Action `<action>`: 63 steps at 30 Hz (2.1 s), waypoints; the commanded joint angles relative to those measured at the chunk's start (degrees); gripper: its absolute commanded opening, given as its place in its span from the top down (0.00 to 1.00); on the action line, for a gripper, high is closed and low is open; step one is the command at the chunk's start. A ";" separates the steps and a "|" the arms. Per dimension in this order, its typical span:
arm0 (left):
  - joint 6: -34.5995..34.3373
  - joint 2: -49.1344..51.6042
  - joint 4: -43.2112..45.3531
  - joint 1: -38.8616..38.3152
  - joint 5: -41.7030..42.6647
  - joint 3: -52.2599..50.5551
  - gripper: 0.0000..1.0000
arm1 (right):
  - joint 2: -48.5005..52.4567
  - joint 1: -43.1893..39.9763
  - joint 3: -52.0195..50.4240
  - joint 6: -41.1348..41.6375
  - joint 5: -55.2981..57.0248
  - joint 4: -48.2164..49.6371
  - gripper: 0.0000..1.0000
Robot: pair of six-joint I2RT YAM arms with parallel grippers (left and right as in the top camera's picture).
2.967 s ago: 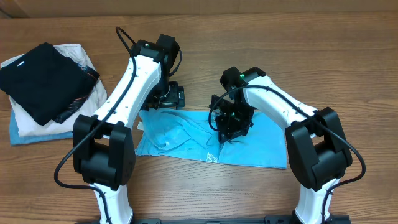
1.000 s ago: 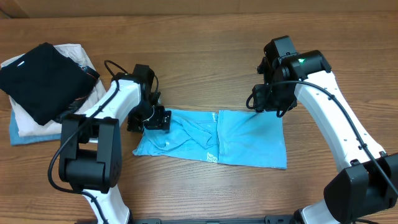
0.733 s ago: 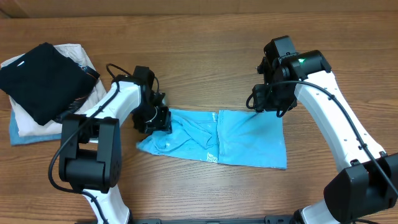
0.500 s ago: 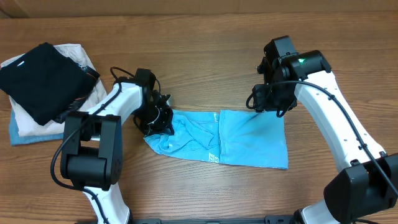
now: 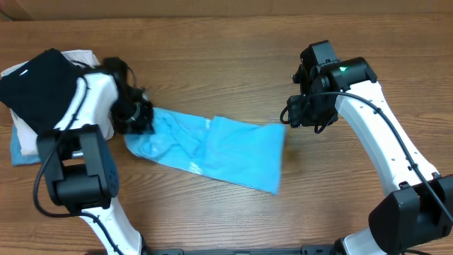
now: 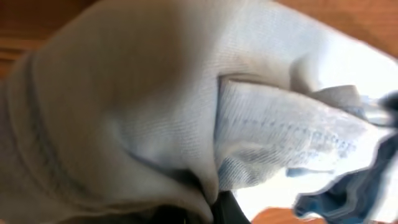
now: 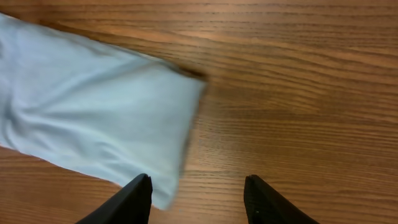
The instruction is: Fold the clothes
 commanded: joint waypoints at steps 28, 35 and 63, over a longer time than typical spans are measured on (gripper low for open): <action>-20.00 0.50 -13.40 -38.16 -9.77 13.18 0.96 | -0.26 -0.11 0.39 0.20 0.31 -0.90 0.48; -27.52 0.50 -6.54 -41.57 -9.31 13.05 0.94 | -0.26 -0.11 0.39 0.20 0.31 -0.98 0.48; -26.71 0.50 -11.52 -41.79 -13.38 11.98 0.92 | -0.26 -0.11 0.39 0.22 0.28 -1.42 0.48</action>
